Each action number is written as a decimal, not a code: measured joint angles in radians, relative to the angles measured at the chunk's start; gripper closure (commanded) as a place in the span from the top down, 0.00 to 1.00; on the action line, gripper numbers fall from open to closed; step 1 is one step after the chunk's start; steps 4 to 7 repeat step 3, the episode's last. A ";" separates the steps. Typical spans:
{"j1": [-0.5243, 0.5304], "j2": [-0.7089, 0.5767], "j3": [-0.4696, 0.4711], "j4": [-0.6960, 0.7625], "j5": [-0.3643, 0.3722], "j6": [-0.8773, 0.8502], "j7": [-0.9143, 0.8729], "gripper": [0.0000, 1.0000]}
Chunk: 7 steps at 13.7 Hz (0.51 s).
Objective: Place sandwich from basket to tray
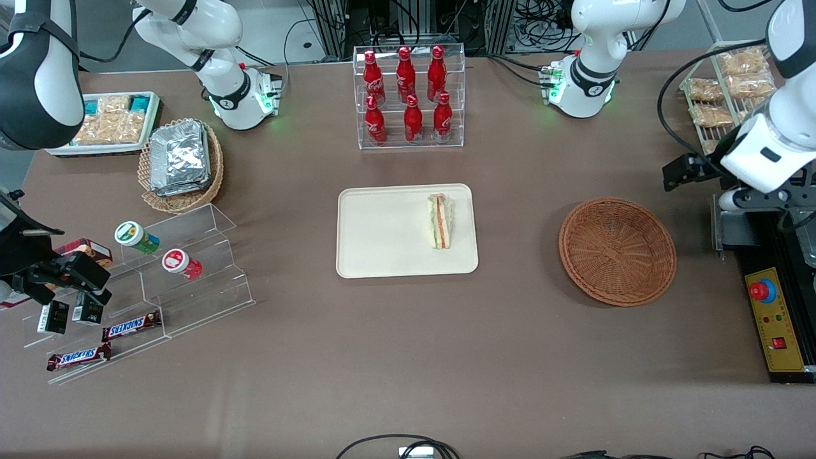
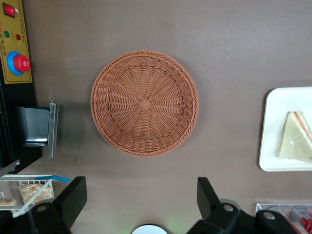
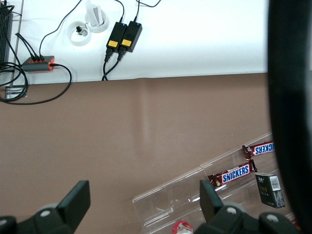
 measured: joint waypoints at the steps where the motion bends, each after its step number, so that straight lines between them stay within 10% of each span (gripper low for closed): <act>1: 0.000 -0.008 0.000 0.000 -0.001 -0.003 0.030 1.00; 7: -0.001 -0.019 0.000 0.000 -0.002 -0.011 0.063 1.00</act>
